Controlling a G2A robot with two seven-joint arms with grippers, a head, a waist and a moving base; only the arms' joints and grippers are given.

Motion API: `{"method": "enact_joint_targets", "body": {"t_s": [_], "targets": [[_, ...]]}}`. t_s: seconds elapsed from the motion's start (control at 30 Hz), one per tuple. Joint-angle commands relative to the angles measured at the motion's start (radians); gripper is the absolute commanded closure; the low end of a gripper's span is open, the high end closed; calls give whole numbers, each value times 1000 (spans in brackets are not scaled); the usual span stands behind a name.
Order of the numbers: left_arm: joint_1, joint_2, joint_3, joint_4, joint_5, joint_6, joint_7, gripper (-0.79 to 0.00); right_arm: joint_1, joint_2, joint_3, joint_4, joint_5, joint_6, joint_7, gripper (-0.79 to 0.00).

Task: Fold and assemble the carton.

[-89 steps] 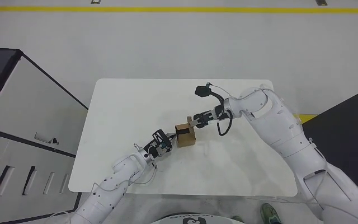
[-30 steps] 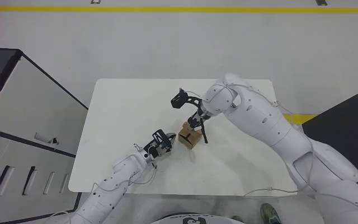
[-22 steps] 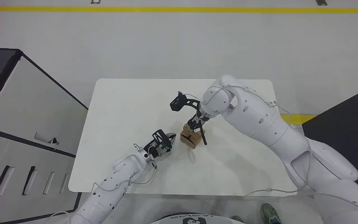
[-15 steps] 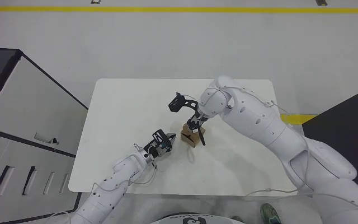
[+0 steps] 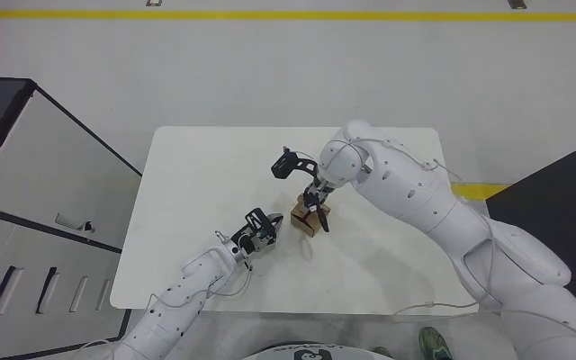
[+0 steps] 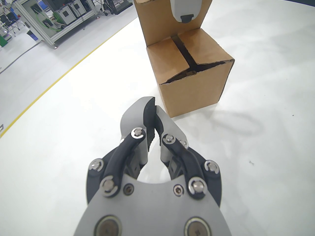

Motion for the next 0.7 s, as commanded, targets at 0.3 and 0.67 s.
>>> {"method": "enact_joint_targets", "body": {"t_s": [0.3,0.67], "targets": [[0,0,0,0,0,0,0,0,4,-22,-18,41,11,-17,-16,-289],[0,0,0,0,0,0,0,0,17,-31,0,54,24,-22,-19,-357]]}}
